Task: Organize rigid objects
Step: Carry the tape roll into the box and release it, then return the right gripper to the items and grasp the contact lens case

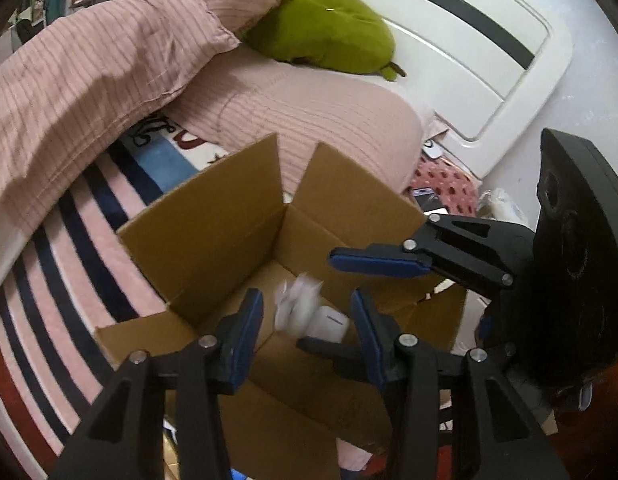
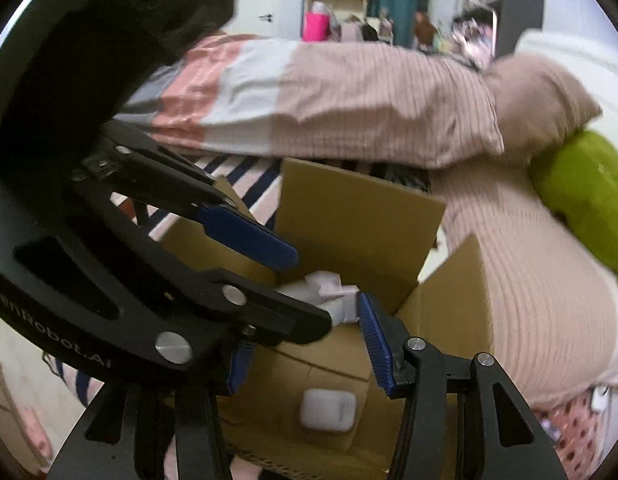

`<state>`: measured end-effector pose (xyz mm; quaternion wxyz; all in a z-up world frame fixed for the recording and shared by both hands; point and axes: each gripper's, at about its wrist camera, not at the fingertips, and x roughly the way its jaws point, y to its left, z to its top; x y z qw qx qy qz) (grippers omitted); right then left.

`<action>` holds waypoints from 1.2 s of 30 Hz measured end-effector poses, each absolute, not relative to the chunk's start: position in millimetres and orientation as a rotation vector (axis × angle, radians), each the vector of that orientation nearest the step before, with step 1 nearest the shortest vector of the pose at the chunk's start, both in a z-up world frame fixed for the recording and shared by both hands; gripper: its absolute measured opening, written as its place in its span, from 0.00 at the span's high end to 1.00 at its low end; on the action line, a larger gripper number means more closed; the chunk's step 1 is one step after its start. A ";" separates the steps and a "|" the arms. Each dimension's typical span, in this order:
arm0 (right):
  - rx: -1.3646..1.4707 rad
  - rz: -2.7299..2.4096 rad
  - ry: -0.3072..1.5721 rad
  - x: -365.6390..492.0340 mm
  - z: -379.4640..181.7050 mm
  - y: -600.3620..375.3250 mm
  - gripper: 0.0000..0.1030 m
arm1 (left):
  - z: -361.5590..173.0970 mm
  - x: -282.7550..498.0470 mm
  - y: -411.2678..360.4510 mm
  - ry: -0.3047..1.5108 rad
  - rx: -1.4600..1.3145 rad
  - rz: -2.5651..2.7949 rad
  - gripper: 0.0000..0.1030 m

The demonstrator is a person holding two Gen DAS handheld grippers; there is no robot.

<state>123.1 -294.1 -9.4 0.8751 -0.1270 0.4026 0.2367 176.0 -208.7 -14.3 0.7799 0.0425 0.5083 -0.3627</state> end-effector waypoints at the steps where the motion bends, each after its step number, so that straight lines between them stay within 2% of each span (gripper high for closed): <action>1: -0.246 0.490 0.855 124.7 -10.5 -296.4 0.52 | -13.2 176.4 -206.0 1.095 0.081 -0.779 0.44; 2: -0.234 0.485 0.865 126.5 -11.5 -297.7 0.47 | -10.3 175.6 -201.9 1.082 0.071 -0.772 0.39; 3: -0.229 0.481 0.864 126.0 -11.6 -298.1 0.37 | -7.3 173.6 -198.0 1.069 0.069 -0.764 0.33; 5: -0.233 0.487 0.854 120.7 -10.2 -294.7 0.34 | -0.3 167.7 -189.1 1.038 0.078 -0.741 0.32; 7: -0.239 0.492 0.841 119.1 -8.9 -289.4 0.22 | 6.6 159.1 -176.0 1.007 0.069 -0.715 0.32; 9: -0.252 0.523 0.790 109.6 -3.1 -279.9 0.19 | 12.8 147.3 -159.8 0.965 0.061 -0.674 0.31; 13: -0.292 0.620 0.669 83.6 11.9 -252.2 0.02 | 21.0 124.3 -120.1 0.894 0.051 -0.544 0.30; 17: -0.330 0.750 0.633 57.6 20.0 -217.1 0.02 | 20.9 92.9 -68.1 0.812 -0.001 -0.422 0.29; 21: -0.331 0.885 0.648 37.3 16.8 -184.6 0.02 | 1.3 61.6 -24.9 0.762 -0.036 -0.322 0.22; 26: -0.347 0.976 0.730 20.5 -17.6 -155.8 0.03 | -43.5 31.7 13.9 0.774 -0.097 -0.249 0.22; 28: -0.411 0.984 0.732 8.4 -38.2 -149.6 0.15 | -63.8 22.9 22.2 0.797 -0.098 -0.229 0.22; 30: -0.495 0.963 0.696 -4.1 -51.4 -147.1 0.19 | -78.1 18.9 24.5 0.813 -0.101 -0.220 0.22; 36: -0.567 0.961 0.632 -13.5 -62.3 -146.5 0.20 | -101.3 5.1 31.1 0.830 -0.121 -0.240 0.22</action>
